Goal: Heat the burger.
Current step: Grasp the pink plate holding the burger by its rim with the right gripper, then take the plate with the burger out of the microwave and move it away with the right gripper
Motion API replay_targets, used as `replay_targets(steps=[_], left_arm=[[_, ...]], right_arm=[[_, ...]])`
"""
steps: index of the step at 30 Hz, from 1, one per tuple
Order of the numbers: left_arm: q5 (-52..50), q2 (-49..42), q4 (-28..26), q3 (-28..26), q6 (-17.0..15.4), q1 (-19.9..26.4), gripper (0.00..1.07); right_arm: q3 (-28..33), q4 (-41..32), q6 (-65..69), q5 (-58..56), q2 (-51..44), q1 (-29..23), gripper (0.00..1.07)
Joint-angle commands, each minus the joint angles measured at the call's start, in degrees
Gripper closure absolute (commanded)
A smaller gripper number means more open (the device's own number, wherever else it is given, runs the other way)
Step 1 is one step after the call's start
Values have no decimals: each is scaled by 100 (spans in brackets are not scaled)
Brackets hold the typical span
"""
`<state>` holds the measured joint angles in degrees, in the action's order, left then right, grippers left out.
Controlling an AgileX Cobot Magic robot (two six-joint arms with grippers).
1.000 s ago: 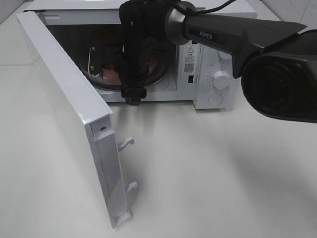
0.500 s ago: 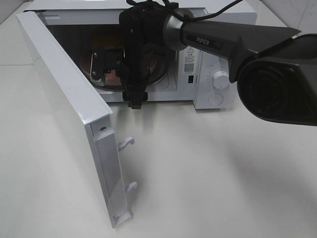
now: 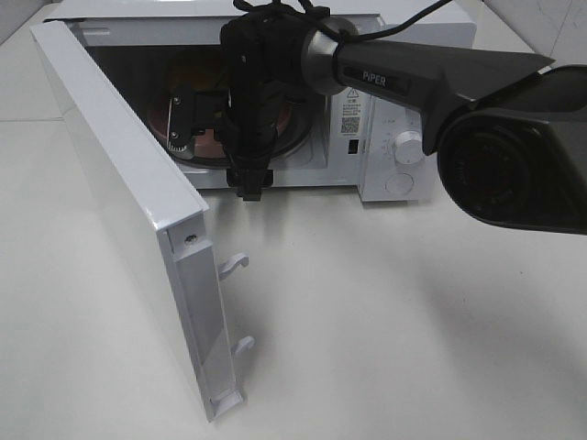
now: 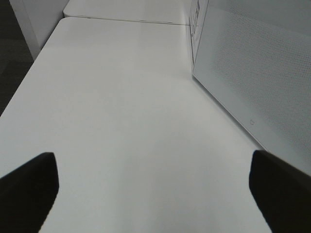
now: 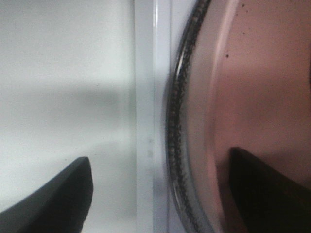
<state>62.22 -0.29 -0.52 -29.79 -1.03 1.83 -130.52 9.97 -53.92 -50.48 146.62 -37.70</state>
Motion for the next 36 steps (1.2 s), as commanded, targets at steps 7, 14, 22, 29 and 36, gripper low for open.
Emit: replay_targets(steps=[7, 14, 22, 29, 36], left_arm=[[-86, -11, -11, 17, -6, -6, 6], [-86, -11, -11, 17, -6, -6, 6], [-86, -11, -11, 17, -6, -6, 6], [-86, -11, -11, 17, -6, -6, 6], [-86, -11, -11, 17, -6, -6, 6]], right_arm=[[6, -34, 52, -132, 23, 6, 33], [6, -46, -178, -292, 23, 6, 70], [6, -126, -430, -584, 23, 0, 107], [6, -269, -596, -768, 23, 0, 107], [6, -447, -739, -1157, 17, -11, 107]])
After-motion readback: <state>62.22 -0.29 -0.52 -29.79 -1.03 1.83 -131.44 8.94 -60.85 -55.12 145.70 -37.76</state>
